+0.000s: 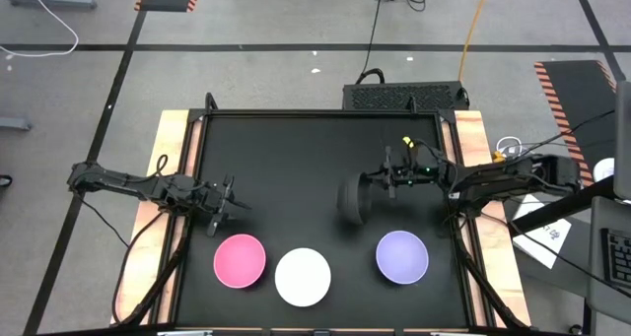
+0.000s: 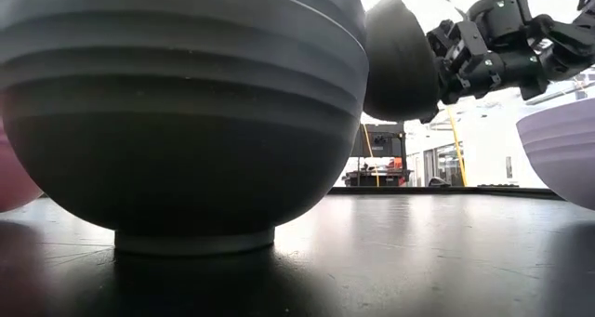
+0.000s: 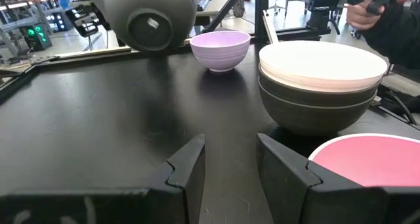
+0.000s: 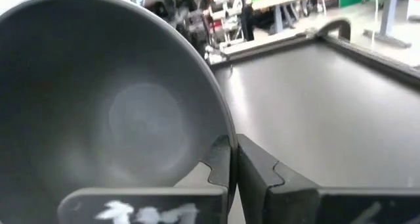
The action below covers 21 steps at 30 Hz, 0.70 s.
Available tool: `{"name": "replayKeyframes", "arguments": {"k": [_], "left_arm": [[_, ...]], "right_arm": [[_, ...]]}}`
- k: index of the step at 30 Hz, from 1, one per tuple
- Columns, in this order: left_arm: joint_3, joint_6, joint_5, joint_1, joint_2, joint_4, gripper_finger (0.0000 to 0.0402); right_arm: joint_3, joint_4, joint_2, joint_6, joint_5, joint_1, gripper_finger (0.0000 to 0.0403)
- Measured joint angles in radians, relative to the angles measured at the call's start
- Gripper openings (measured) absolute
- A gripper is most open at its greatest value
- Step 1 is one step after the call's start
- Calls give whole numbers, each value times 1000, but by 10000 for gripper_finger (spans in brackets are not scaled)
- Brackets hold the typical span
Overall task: Nest bowls inside each other
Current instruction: Stack the black bowl on top of the stacked white bowl
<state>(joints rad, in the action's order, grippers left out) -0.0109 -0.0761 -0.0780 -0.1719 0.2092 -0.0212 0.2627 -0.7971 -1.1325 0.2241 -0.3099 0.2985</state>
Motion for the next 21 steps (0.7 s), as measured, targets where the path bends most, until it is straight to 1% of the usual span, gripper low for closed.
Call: {"name": "replayKeyframes", "arguments": {"k": [5,10,13,16,21], "left_arm": [[0,3,0,0,0,0,136],[0,10,0,0,0,-3,136],[0,24,0,0,0,-3,136],[0,28,0,0,0,-1,136],[0,29,0,0,0,-1,136]], "right_arm": [[-24,0,0,-18,72,-33,4],[-49,-79,39,-34,73,-32,4],[-64,-63,117,-53,71,-32,4],[-66,6,222,-71,71,-32,4],[-66,227,412,-96,79,-32,4]]}}
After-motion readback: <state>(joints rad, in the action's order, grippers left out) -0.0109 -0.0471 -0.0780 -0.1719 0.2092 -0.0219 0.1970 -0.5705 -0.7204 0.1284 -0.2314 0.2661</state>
